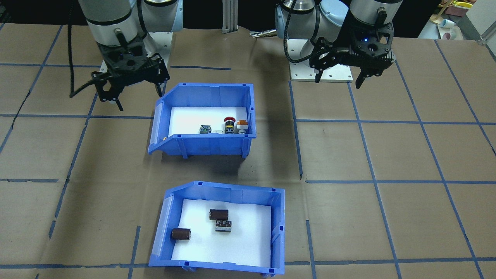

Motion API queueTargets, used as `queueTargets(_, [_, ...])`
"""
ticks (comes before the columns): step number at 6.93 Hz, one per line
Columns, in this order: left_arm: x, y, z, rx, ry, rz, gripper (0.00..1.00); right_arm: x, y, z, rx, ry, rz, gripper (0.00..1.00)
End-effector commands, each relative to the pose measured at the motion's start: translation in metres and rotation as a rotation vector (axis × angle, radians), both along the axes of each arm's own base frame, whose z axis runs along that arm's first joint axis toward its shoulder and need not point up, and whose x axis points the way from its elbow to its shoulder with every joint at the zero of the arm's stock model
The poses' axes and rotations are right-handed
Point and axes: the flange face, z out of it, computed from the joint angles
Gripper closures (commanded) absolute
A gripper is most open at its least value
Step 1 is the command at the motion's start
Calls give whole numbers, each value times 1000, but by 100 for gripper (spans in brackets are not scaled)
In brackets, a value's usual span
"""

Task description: Place battery box in front

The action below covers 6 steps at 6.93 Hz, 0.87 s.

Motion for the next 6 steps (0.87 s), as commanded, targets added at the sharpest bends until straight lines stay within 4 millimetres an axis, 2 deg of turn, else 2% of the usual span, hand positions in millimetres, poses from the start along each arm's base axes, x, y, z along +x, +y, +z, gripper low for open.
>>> queueTargets(1, [1,0,-1,1,1,8,1,-28,-11,37,15,20,-214,0])
queueTargets(3, [1,-1,-2,9,-5,17,1,-32,-12,35,8,10,-433,0])
queueTargets(4, [1,-2,-4,10,-5,17,1,-31,-18,23,39,2,-545,0])
queueTargets(6, [1,-3,-6,20,-5,17,1,-31,-22,17,56,-1,-563,0])
